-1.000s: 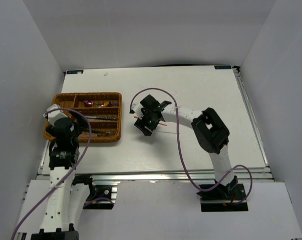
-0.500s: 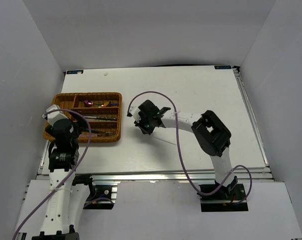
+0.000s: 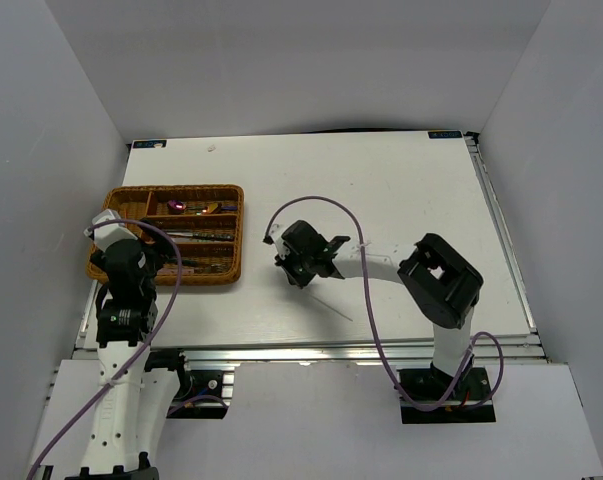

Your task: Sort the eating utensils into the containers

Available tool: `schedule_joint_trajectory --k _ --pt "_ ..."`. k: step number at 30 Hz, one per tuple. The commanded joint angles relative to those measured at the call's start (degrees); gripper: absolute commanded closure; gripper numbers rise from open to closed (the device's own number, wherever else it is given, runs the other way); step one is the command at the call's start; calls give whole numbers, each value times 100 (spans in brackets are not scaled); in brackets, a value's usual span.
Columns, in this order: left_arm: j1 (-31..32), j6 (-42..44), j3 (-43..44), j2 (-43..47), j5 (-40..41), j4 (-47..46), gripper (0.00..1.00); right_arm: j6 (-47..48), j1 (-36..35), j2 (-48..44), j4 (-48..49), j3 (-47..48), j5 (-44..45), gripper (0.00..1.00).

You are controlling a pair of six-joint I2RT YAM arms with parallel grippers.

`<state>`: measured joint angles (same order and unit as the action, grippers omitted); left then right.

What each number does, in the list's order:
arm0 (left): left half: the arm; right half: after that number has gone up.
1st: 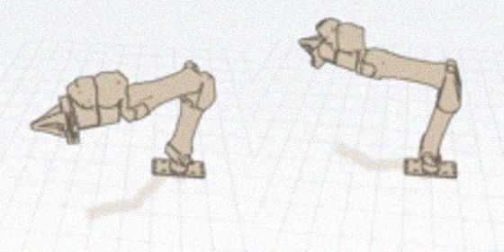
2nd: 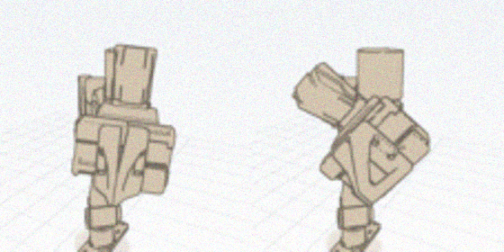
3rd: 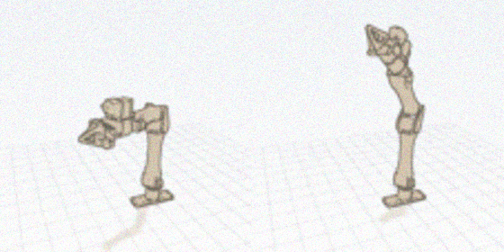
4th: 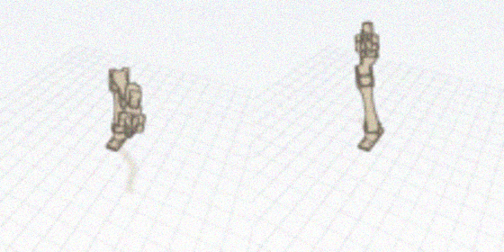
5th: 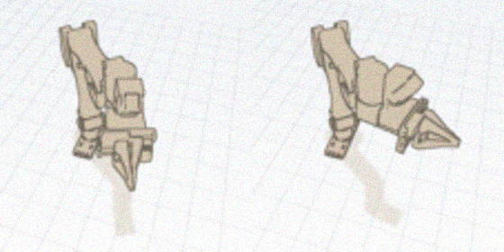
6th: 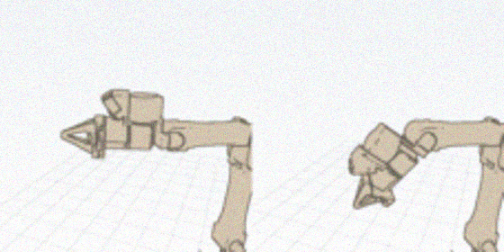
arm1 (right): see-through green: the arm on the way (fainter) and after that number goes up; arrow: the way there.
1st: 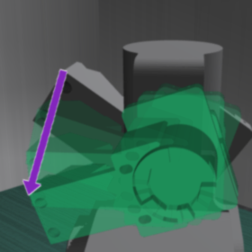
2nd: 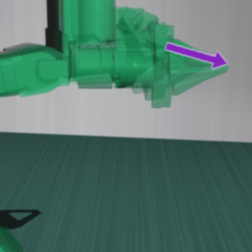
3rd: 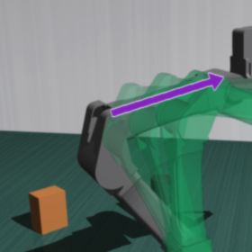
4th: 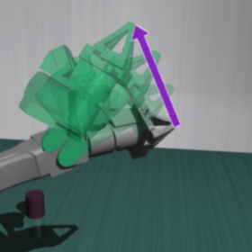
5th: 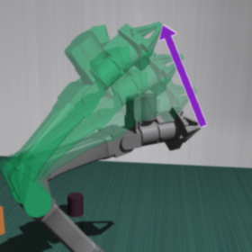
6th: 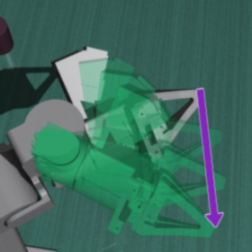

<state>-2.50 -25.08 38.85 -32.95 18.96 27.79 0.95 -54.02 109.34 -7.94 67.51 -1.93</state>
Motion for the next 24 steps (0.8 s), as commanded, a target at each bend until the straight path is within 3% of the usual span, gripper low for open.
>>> schedule_joint_trajectory --k 1,24 --pt "22 47 8 -10 -156 -107 2 -692 -21 -298 -489 -229 167 100" --pt "127 126 -44 -10 -586 -248 2 -1571 49 -1151 -331 -89 422 100"
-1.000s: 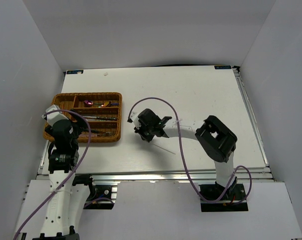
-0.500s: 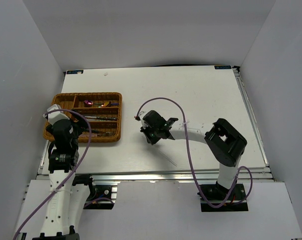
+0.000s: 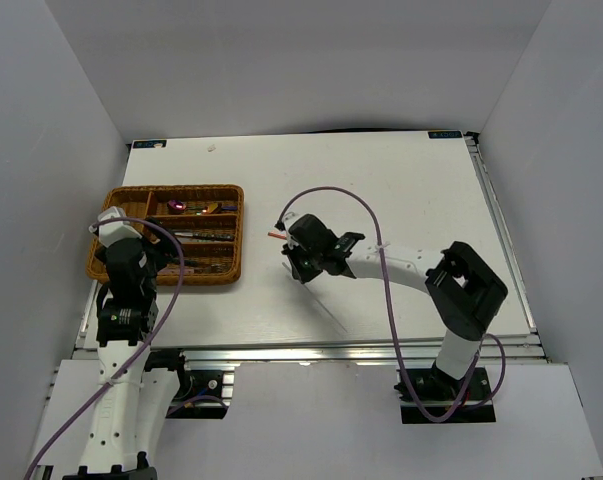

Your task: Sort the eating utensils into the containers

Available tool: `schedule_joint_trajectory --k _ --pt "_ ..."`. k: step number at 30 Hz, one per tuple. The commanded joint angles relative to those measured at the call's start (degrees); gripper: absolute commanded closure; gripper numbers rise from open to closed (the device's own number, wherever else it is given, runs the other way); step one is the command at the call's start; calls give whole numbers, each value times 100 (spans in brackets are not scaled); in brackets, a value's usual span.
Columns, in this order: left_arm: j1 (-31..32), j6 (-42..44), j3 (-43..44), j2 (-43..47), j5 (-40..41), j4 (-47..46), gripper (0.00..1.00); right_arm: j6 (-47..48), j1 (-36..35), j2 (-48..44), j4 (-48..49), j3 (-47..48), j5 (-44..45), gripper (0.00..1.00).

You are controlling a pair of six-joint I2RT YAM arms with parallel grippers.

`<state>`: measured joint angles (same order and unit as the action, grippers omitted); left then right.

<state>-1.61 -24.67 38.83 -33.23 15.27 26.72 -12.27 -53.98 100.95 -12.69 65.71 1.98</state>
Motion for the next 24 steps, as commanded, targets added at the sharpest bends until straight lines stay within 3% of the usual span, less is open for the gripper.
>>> schedule_joint_trajectory --k 1,4,7,9,11,15,20,24 --pt "38 102 -42 10 -400 -158 2 -284 62 -347 152 100 48 100" --pt "73 164 -121 19 -901 -377 2 -433 124 -523 179 143 83 100" --pt "73 225 -200 -51 -2077 -702 2 -697 212 -742 275 117 84 100" --pt "310 164 -331 -183 -3438 -1166 2 -864 352 -953 450 21 -39 100" --pt "336 -272 -481 -280 -4718 -1615 2 -1162 562 -1190 609 -67 -145 100" --pt "617 -1302 -1042 -289 -5690 -3211 2 -1646 931 -1551 943 -295 -627 100" --pt "1774 -1953 -1281 -95 -5307 -4094 2 -2120 1213 -2052 1312 -375 -978 100" --pt "2664 -1814 -1308 -613 -4596 -4350 2 -2656 1311 -2570 2006 -708 -1366 100"
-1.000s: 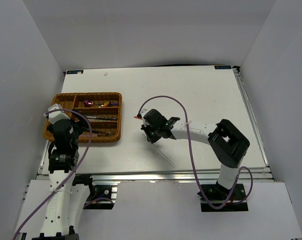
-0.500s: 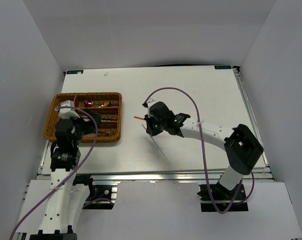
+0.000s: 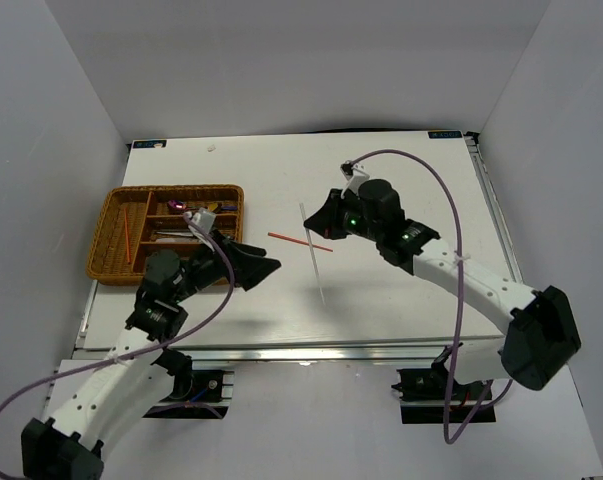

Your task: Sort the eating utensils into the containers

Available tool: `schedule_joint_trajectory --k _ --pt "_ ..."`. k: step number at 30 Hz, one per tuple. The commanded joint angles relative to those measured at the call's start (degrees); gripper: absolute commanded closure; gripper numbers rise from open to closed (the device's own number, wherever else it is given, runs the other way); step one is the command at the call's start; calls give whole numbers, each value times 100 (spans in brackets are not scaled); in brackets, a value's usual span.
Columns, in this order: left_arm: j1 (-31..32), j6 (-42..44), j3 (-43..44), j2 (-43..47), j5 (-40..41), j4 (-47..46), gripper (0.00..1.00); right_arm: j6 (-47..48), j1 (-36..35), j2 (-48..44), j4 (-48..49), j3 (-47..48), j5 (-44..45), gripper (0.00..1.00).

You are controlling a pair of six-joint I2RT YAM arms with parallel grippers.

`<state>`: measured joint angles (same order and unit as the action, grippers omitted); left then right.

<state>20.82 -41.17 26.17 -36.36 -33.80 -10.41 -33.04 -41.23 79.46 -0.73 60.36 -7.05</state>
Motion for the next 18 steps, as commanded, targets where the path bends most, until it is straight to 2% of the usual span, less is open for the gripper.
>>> schedule_joint_trajectory --k 1,6,14,17,18 --pt "806 -137 -7 -441 435 -716 2 -677 36 -640 959 -330 -534 100" --pt "1775 487 432 -1285 1471 -523 2 -968 36 -1090 1383 -525 -754 100" --pt "1935 346 924 -1839 1403 -1261 4 -1231 36 -1407 1673 -858 -1018 100" --pt "1970 285 977 -2076 1315 -1419 13 -1275 36 -1495 1840 -955 -1053 100" --pt "1979 267 977 -2173 1289 -1472 21 -1284 36 -1504 1892 -964 -1062 100"
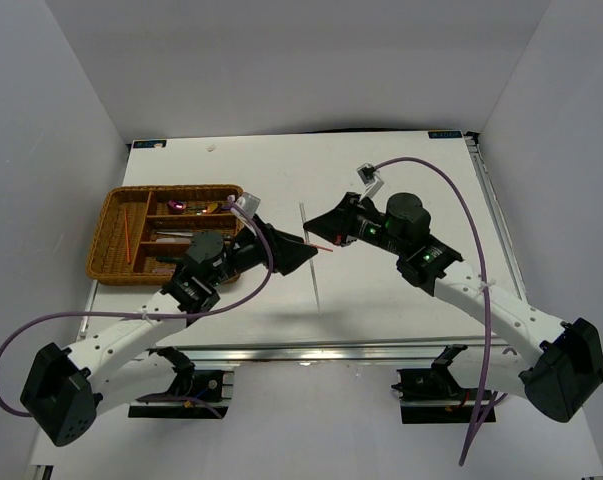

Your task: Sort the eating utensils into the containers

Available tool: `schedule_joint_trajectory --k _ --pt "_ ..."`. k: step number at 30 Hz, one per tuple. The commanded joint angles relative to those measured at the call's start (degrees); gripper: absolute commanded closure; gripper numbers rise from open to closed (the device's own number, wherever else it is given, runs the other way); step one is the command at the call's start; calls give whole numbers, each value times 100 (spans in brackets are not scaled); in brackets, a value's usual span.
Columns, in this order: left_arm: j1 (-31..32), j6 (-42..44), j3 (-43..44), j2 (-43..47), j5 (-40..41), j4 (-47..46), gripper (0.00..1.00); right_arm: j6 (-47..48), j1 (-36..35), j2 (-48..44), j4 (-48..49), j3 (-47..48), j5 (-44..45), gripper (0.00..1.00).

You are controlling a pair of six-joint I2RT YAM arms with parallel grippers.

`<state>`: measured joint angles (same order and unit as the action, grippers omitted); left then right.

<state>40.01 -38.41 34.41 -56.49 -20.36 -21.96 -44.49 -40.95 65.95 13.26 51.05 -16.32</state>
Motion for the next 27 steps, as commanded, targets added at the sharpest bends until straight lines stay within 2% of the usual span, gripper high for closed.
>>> schedule_joint_trajectory --k 1,3,6,7,9,10,12,13,14,16,17,18,19,20,21,22,23,24,25,27 --pt "77 -95 136 -222 -99 -518 23 -122 8 -153 502 -42 -161 100" --pt "164 -192 83 -397 -179 -695 24 -104 8 -144 555 -51 -205 100" --pt "270 -175 153 -582 -153 -652 31 -86 8 -153 617 -77 -258 100" --pt "279 -132 171 -643 -126 -565 44 -86 8 -153 625 -86 -258 100" --pt "288 -123 189 -662 -47 -538 63 -69 8 -162 617 -112 -241 100" --pt "288 -96 223 -618 -21 -468 78 -51 8 -162 617 -121 -206 100" --pt "288 0 285 -548 145 -180 98 -16 8 -170 582 -165 -170 100" --pt "288 44 390 -460 242 -4 100 10 25 -171 495 -165 -92 100" --pt "288 114 460 -416 356 216 100 54 26 -205 415 -165 -39 93" --pt "288 395 775 -302 1005 1260 100 203 174 -258 196 -139 119 66" --pt "288 535 934 -232 1373 1716 100 256 253 -380 -144 -148 198 35" --pt "253 832 1136 -231 1803 2835 100 344 498 -468 -357 -165 321 22" --pt "209 1009 1599 -283 2817 3420 100 414 648 -565 -559 -244 513 11" --pt "122 1185 1865 -536 3332 3965 100 484 797 -775 -944 -314 602 11" --pt "-209 1509 2111 -730 3807 4963 100 642 1077 -890 -1078 -402 673 11" --pt "-474 1678 2348 -949 4551 5382 100 696 1219 -1004 -1149 -516 700 11" --pt "-755 1836 2733 -1169 4898 5717 100 740 1334 -1206 -1185 -787 674 11" --pt "-1297 2151 2850 -1563 5310 6129 100 766 1527 -1295 -1150 -928 613 11" --pt "-1520 2319 2912 -1732 6358 6211 100 810 1598 -1356 -1115 -1060 447 11" --pt "-1994 2749 2843 -2014 7454 6108 100 845 1747 -1462 -1088 -1325 288 11"
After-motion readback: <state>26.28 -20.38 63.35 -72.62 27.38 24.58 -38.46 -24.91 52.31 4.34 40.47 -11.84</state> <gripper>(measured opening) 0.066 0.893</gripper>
